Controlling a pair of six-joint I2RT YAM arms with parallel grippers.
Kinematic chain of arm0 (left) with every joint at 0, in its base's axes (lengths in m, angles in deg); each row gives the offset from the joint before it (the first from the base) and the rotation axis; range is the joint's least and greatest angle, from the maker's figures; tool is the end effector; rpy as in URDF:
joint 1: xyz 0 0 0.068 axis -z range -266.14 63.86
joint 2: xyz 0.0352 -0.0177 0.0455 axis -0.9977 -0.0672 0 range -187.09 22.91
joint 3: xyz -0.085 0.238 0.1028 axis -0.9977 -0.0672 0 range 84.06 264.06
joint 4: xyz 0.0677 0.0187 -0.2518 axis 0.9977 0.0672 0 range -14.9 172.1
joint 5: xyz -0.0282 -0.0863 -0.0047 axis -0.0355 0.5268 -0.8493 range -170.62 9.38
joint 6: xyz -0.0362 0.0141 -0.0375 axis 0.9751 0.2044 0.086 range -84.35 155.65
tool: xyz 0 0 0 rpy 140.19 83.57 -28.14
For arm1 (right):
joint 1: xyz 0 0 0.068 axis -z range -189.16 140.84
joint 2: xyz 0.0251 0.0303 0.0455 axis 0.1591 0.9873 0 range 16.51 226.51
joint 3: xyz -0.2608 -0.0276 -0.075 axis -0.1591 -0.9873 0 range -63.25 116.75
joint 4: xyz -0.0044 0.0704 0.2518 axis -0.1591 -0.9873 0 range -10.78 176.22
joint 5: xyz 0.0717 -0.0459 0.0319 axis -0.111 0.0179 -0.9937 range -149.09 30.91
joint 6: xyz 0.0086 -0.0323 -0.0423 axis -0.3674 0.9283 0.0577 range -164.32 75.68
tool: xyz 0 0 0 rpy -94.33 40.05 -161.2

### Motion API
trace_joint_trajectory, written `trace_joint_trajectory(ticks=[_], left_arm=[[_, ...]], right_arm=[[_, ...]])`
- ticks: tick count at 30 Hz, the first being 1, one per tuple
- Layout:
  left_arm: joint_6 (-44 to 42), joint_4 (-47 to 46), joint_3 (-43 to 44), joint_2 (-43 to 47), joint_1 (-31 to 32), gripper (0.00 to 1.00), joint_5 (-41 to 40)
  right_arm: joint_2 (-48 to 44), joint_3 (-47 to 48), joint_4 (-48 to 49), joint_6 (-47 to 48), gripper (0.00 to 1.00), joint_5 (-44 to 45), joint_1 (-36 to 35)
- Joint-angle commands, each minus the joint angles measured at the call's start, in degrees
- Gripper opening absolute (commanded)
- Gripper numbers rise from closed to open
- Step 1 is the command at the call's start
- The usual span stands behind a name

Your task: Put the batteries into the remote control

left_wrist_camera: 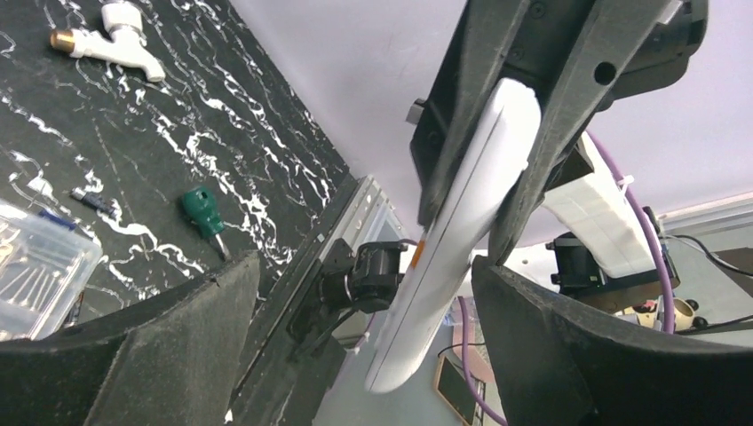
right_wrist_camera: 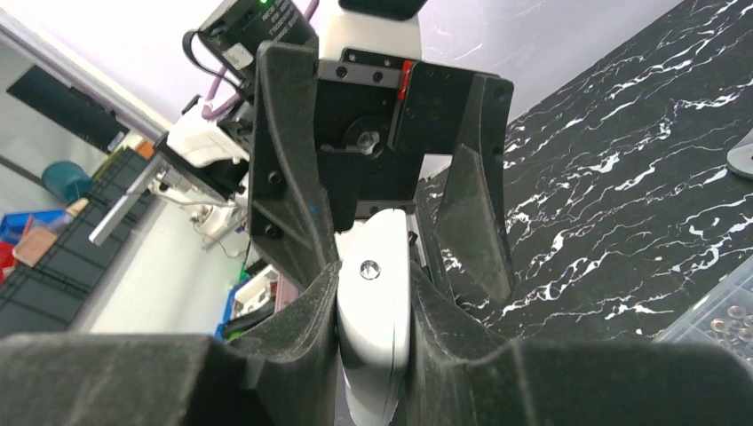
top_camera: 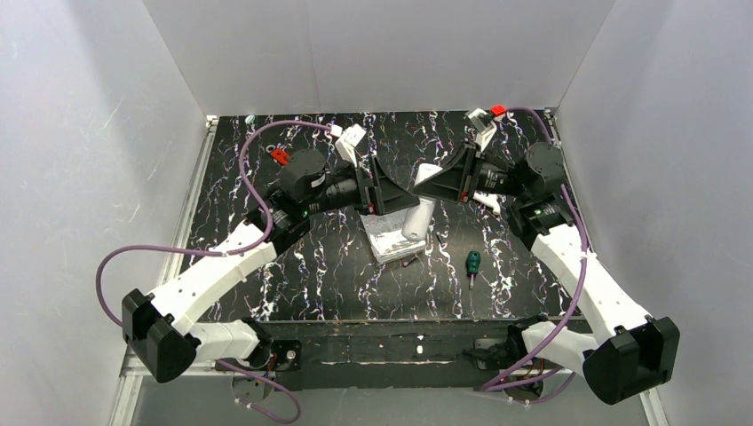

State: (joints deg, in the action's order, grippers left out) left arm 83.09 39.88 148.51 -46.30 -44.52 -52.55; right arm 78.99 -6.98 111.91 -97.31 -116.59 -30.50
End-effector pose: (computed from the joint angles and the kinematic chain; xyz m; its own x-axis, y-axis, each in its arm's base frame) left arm 0.1879 -0.1895 0.4532 -0.3988 -0.5151 -0.7587 0.8806 0.0159 -0.4736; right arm 0.2087 0.1139 0.4118 -0.5605 0.2416 -0.7922 -0.8116 0.0300 0.5834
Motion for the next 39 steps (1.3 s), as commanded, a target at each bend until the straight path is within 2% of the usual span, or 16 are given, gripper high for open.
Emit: trace_joint_trajectory(ticks=[1,8,15,18,21,27,28,30,33,35,37,39], left_arm=[[3.4,-8.9,2.3,-0.9,-0.1,0.86,3.6],[6.0,-11.4,1.5,-1.7,-0.1,0.65,5.5],[8.6,-13.2,2.0,-2.8,-0.2,0.35,6.3],[10.4,-15.1,2.0,-3.8,-0.1,0.33,7.1],[12.1,-17.4,2.3,-4.7,-0.2,0.42,8.3],[13.2,-18.9,2.6,-5.4,-0.1,0.48,8.7],[13.3,-19.0,2.6,-5.5,-0.1,0.43,8.7],[13.5,-18.8,2.5,-5.6,-0.2,0.25,8.6],[13.4,-18.0,2.5,-5.3,-0.2,0.03,8.2],[13.2,-17.6,2.5,-5.2,-0.1,0.00,7.9],[12.8,-16.1,2.3,-4.8,-0.1,0.00,7.2],[11.8,-13.0,2.3,-4.3,-0.1,0.00,6.4]], right_arm=[[0.1,1.4,4.4,-1.3,0.02,2.6,-1.9],[-0.1,0.9,3.4,-1.8,0.02,9.2,-2.1],[0.6,1.0,3.6,-2.6,0.02,10.9,-2.2],[0.8,1.0,3.5,-2.6,0.02,12.3,-2.2],[0.7,1.1,3.2,-2.5,0.03,13.5,-2.3],[1.3,1.1,3.0,-3.2,0.06,14.1,-2.4],[1.5,1.1,3.1,-3.3,0.06,14.1,-2.5],[1.6,1.1,3.1,-3.4,0.06,14.0,-2.5],[1.7,1.1,2.7,-3.1,0.21,13.9,-2.6],[1.3,1.2,1.4,-2.4,0.37,14.3,-2.5],[0.0,1.2,-1.2,-0.1,0.62,16.7,-2.5],[-2.6,0.7,-4.3,3.3,0.72,21.4,-2.5]])
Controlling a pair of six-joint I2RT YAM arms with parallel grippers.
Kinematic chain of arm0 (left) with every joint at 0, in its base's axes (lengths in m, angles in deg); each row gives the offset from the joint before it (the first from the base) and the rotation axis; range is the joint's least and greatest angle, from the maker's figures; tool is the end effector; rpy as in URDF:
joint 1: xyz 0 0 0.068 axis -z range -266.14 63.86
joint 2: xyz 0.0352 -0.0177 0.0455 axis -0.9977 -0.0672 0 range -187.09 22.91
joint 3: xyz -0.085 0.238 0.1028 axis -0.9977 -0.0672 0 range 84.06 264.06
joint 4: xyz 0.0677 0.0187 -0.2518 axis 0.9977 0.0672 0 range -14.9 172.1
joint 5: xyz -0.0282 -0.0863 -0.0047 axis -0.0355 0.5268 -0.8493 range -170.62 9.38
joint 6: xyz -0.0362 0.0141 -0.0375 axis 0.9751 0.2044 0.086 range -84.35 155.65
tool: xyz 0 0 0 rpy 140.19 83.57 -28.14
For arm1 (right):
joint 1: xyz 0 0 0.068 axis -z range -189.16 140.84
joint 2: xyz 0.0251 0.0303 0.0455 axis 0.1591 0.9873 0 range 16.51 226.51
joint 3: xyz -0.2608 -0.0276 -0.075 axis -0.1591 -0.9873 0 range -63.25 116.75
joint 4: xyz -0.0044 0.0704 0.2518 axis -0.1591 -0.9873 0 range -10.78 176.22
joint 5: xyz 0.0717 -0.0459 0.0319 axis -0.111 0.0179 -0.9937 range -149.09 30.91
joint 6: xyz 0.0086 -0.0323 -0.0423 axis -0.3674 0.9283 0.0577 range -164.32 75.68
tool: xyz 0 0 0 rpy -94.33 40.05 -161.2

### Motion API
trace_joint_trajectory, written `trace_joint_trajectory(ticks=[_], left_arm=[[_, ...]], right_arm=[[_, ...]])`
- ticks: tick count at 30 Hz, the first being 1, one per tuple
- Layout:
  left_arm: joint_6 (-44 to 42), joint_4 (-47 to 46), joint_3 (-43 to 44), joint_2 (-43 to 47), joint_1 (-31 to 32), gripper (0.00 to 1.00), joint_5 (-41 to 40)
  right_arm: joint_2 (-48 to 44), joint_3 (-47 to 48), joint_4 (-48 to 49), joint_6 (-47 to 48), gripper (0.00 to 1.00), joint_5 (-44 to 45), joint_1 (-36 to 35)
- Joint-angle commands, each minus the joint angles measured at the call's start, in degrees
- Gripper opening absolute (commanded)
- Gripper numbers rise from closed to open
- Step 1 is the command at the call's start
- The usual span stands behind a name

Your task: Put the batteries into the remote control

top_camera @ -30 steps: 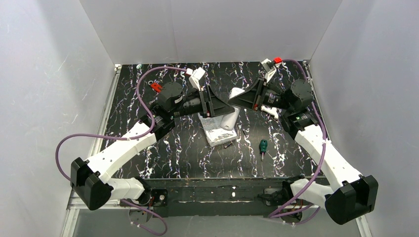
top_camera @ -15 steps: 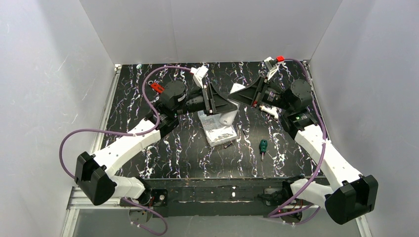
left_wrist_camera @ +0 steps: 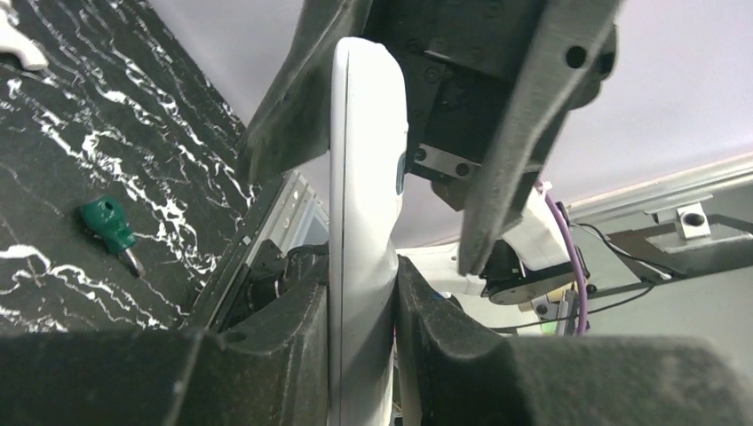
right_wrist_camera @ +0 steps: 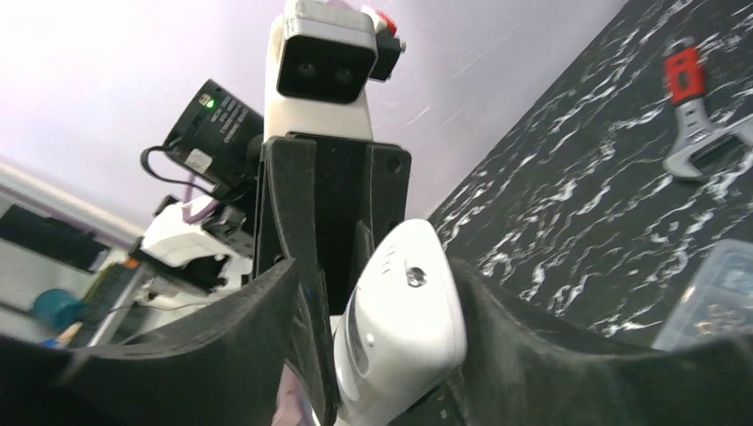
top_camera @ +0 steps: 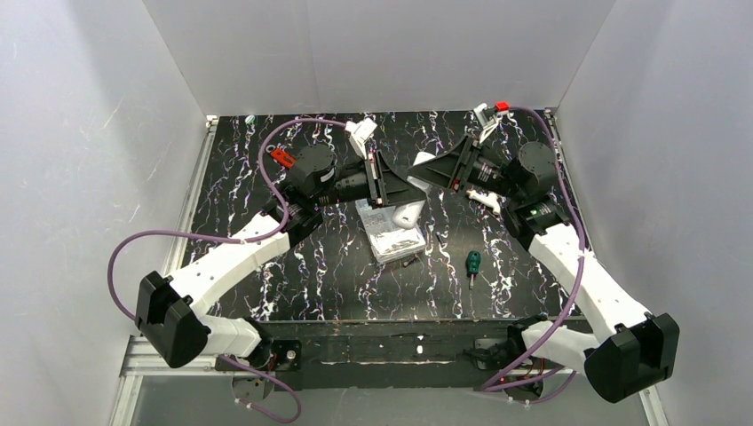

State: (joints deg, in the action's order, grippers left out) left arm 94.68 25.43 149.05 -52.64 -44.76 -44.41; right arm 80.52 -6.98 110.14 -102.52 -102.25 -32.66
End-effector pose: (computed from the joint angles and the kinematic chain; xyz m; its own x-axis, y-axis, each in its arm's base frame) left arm 0.2004 -0.2047 0.4480 -0.5087 -0.4738 -0.7188 0.8573 -0.2020 -0.4736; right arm 0.2206 0.1226 0.4051 -0.6245 0.4044 -0.6682 -0.6881 0.1199 0.7157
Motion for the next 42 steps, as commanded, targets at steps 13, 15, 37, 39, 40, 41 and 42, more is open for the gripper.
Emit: trace_joint_trajectory(ticks=[13,15,37,39,40,41,42], left_arm=[[-8.4,1.4,-5.2,8.5,0.1,0.00,-21.5],[-8.0,-1.4,-6.1,8.3,0.1,0.00,-23.3],[-1.0,-5.1,-8.3,13.0,0.1,0.00,-28.7],[-0.7,-5.9,-8.3,12.8,0.1,0.00,-28.7],[-0.5,-6.3,-8.2,12.6,0.1,0.00,-28.5],[-0.5,-6.7,-8.0,12.4,0.1,0.00,-28.2],[-0.5,-7.1,-7.9,12.2,0.1,0.00,-28.0]], right_arm=[[-14.9,-7.6,-3.1,8.5,0.78,13.5,-3.2],[-14.8,-8.2,-2.6,9.2,0.77,15.3,-6.5],[-7.4,-8.9,1.9,6.9,0.78,21.9,-13.6],[-6.3,-9.1,4.6,4.6,0.77,20.2,-13.6],[-5.7,-9.2,6.0,3.7,0.76,19.4,-13.6],[-5.0,-9.2,7.4,2.7,0.75,18.6,-13.6],[-4.5,-9.2,8.8,1.6,0.74,18.0,-13.6]])
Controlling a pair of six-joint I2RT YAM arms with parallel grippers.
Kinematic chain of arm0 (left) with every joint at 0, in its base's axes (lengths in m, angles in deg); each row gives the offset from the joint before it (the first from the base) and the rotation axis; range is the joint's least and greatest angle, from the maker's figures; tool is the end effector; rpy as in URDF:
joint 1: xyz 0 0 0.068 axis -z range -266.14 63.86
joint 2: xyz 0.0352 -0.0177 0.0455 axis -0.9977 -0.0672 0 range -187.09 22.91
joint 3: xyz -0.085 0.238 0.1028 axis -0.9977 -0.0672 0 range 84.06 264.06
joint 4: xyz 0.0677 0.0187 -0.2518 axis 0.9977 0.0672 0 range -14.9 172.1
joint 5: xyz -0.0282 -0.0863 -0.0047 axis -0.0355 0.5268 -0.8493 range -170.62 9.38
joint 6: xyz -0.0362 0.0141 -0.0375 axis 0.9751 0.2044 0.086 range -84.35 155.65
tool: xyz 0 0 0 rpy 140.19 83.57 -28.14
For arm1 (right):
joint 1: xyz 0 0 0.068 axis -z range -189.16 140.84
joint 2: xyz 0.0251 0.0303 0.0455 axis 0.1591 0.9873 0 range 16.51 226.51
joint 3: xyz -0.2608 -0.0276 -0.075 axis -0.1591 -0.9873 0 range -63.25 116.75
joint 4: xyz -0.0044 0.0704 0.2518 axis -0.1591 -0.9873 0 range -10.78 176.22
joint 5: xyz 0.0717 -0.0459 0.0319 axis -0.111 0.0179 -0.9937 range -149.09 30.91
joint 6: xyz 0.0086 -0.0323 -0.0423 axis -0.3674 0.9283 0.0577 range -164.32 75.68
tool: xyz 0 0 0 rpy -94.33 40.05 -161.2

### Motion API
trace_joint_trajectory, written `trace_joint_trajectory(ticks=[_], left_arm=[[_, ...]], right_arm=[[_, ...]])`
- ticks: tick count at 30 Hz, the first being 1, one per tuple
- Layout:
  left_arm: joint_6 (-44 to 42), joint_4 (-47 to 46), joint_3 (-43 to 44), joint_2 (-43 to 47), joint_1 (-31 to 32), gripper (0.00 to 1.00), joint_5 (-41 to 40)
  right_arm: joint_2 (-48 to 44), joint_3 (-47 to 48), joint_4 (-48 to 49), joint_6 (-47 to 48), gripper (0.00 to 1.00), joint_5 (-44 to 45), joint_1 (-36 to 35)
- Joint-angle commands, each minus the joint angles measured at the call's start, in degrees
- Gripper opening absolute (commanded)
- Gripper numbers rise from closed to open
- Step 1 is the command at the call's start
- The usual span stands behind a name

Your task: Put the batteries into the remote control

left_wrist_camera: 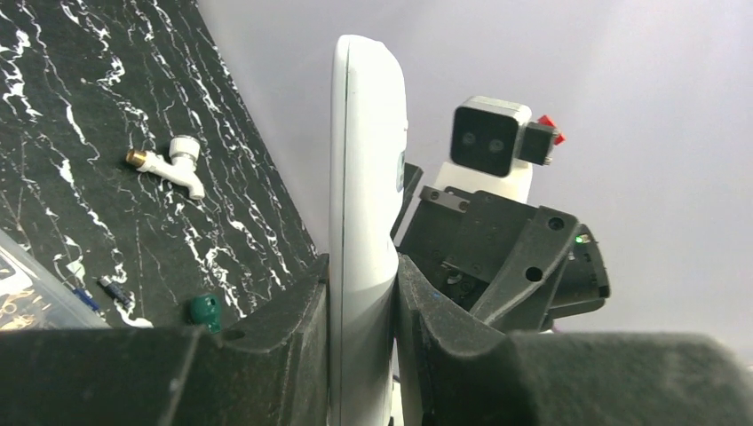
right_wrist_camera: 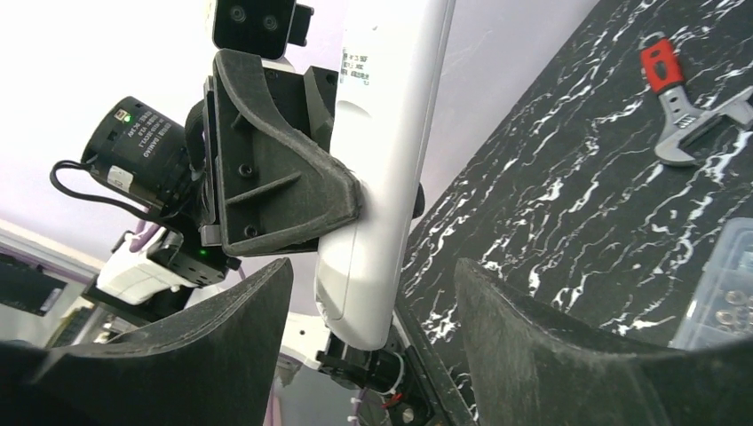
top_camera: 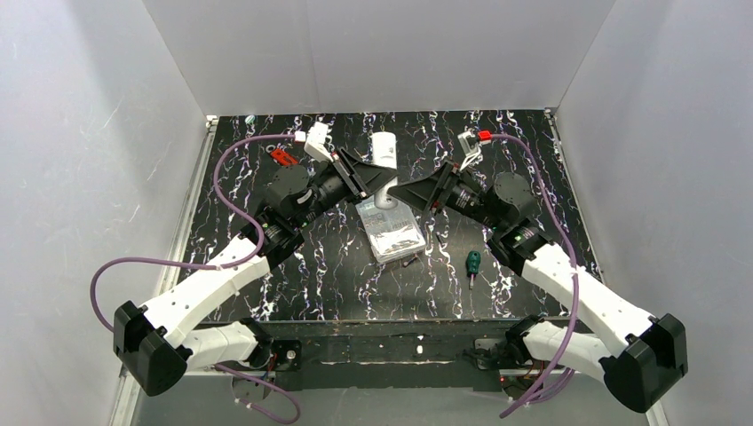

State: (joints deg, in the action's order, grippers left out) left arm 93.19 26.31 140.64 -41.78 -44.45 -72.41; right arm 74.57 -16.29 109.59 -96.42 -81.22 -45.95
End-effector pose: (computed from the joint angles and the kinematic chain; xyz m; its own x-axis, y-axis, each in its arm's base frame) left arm 0.1766 -0.1642 0.4482 -0.3625 -0.7955 -0.4856 0.8074 -0.0078 -0.5900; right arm 0.1816 0.1527 0.3720 -0.5658 0.4895 -0.6635 -0.6563 0.2197 0.7218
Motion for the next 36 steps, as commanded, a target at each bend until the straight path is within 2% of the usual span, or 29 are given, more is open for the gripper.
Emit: trace_joint_trajectory(ticks=[1,6,10,12,14,17,19,20,21,22,23,24,26,30,36], left_arm=[[1.0,-8.2,0.7,1.0,-0.2,0.00,0.3],[1.2,-10.0,1.4,-0.5,-0.2,0.00,0.8],[1.8,-11.6,1.8,-1.6,-0.2,0.00,1.3],[1.8,-11.8,1.7,-1.7,-0.2,0.00,1.3],[1.8,-11.8,1.6,-1.8,-0.2,0.00,1.3],[2.0,-11.7,1.4,-1.7,-0.2,0.01,1.2],[2.1,-11.4,1.1,-1.4,-0.2,0.08,0.9],[2.1,-11.0,1.0,-1.1,-0.2,0.17,0.7],[2.0,-10.4,1.0,-0.8,-0.2,0.30,0.1],[1.9,-9.9,0.8,-0.5,-0.3,0.45,-0.2],[1.7,-9.3,0.7,0.2,-0.2,0.54,-0.8],[1.5,-8.6,0.6,0.5,-0.3,0.62,-1.2],[0.7,-6.9,1.0,1.5,-0.6,0.71,-1.0],[1.4,-4.2,2.6,2.0,-2.4,0.73,2.2],[7.0,-6.3,2.8,2.0,-6.1,0.62,3.4]], right_arm=[[2.2,0.2,10.4,-5.3,0.73,-3.9,-0.3],[4.6,1.2,12.1,-7.6,0.67,-7.3,-0.3],[5.0,0.4,15.3,-9.3,0.55,-7.1,-0.3],[5.2,0.7,15.3,-9.8,0.47,-7.1,-0.3],[5.8,1.2,15.3,-10.2,0.33,-7.5,-0.2],[6.8,1.4,16.1,-11.9,0.17,-7.7,-0.3],[7.7,1.2,17.6,-13.5,0.08,-8.0,-0.3],[8.0,1.2,18.5,-14.2,0.05,-8.4,-0.3],[8.4,1.1,19.2,-14.7,0.01,-8.7,-0.3],[8.5,1.1,19.8,-15.0,0.01,-9.0,-0.2],[8.5,1.1,19.9,-15.1,0.01,-9.2,-0.2],[8.4,1.2,19.7,-15.2,0.01,-9.4,-0.1],[7.9,1.5,18.8,-14.7,0.01,-10.4,0.0],[6.8,2.8,14.1,-11.9,0.01,-13.5,0.4],[3.9,2.5,8.9,-9.4,0.01,-16.5,0.7]])
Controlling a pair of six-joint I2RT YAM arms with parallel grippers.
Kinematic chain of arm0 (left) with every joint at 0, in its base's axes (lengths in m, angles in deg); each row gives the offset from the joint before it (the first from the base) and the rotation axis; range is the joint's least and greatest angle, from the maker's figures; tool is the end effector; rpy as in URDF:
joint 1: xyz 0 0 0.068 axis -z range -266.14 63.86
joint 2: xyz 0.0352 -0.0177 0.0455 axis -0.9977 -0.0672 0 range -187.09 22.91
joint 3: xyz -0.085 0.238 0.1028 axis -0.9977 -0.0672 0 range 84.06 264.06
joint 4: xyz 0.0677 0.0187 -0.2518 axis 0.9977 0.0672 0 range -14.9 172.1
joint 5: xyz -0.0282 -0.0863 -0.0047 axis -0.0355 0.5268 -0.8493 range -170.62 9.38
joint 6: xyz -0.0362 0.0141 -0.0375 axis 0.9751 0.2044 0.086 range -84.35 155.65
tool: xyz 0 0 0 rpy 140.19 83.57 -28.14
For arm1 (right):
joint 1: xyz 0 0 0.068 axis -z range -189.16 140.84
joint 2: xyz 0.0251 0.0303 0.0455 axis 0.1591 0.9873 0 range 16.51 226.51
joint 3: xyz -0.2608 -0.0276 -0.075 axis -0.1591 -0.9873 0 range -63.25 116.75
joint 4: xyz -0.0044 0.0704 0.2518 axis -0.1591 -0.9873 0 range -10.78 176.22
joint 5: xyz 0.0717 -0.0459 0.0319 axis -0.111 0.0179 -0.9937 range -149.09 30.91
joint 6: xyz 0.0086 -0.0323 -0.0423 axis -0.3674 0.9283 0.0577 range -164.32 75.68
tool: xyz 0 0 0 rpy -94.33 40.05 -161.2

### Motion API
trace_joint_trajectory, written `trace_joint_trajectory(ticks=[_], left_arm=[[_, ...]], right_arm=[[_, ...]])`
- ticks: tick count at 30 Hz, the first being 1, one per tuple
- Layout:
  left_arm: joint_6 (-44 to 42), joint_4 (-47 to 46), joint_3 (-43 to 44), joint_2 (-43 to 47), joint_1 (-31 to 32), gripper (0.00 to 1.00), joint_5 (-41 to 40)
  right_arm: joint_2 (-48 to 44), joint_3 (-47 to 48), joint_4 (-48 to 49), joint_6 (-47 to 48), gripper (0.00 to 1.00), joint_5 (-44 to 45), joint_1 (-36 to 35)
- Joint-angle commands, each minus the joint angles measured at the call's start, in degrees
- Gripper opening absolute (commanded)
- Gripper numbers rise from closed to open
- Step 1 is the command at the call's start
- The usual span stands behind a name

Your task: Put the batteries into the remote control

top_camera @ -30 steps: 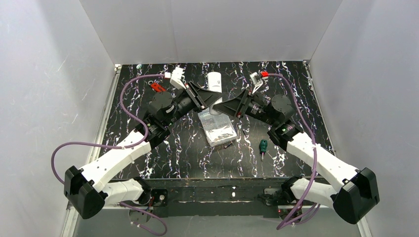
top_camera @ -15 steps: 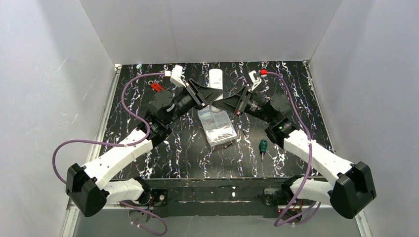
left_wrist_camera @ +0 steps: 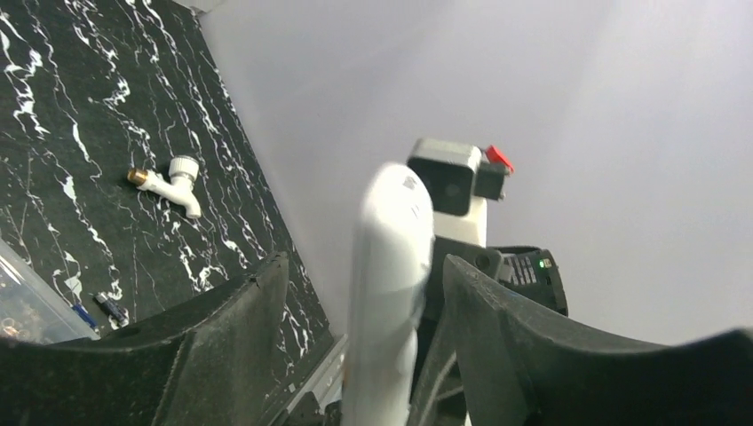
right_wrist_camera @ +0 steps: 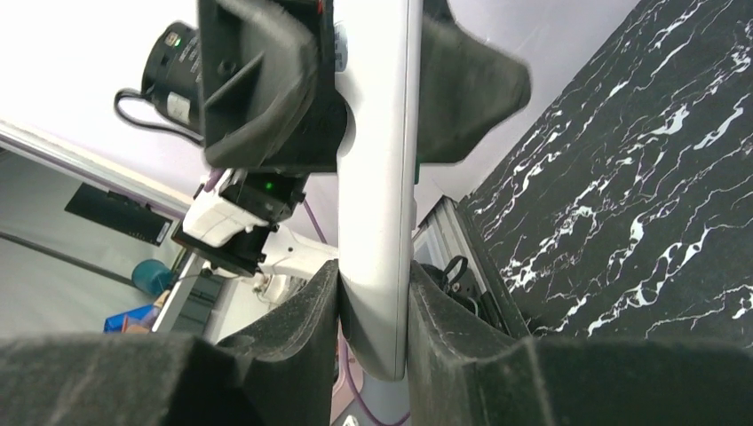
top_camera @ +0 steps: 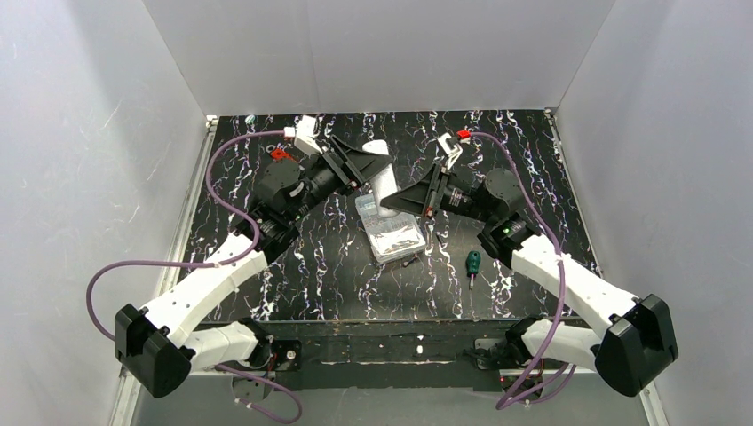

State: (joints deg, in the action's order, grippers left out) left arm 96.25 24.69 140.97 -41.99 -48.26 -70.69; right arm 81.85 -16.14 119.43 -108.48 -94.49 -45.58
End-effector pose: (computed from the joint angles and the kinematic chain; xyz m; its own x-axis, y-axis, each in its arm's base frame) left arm 0.1853 -0.1520 0.4515 -0.3532 -0.8125 -0.4638 0.8100 -0.0176 -0.5861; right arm 0.1976 0.1715 0.3604 -0.7501 0.3581 -0.5559 -0.5945 0.0028 0.8041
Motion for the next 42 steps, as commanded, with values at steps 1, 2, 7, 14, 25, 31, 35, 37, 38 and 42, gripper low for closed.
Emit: trace_joint_trajectory(ticks=[1,2,7,14,25,31,35,37,38,42], left_arm=[[5.6,-5.9,2.5,1.8,-3.2,0.60,2.0],[6.9,-7.1,2.8,1.2,-3.7,0.58,2.5],[10.7,-11.3,5.4,-2.2,-4.2,0.49,6.9],[11.7,-13.3,8.2,-4.3,-4.2,0.48,13.2],[11.6,-12.7,7.1,-2.6,-4.2,0.41,17.7],[10.2,-10.6,8.3,-2.6,-4.2,0.36,19.9],[9.6,-10.2,8.7,-2.6,-4.2,0.29,21.1],[9.6,-10.5,8.7,-2.7,-4.2,0.27,21.6],[9.7,-10.8,8.7,-2.7,-4.2,0.27,21.8],[9.8,-11.8,8.5,-2.7,-4.2,0.31,22.8]], right_arm=[[-4.0,2.1,-1.0,2.7,0.01,-3.4,0.4],[-4.3,1.7,-1.0,2.7,0.01,-3.3,0.4],[-4.7,1.2,0.2,1.3,0.01,-2.8,0.4],[-3.1,2.6,1.8,-0.3,0.01,-4.1,0.7],[-3.5,3.8,1.8,-1.0,0.01,-5.9,3.3],[-3.9,3.7,0.8,-0.5,0.01,-7.8,3.7],[-4.3,3.7,-0.2,0.0,0.01,-8.7,3.8],[-4.6,3.8,-0.9,0.4,0.01,-8.8,4.0],[-4.6,3.8,-1.1,0.5,0.01,-8.9,4.0],[-4.8,4.2,-1.9,0.9,0.01,-9.3,4.4]])
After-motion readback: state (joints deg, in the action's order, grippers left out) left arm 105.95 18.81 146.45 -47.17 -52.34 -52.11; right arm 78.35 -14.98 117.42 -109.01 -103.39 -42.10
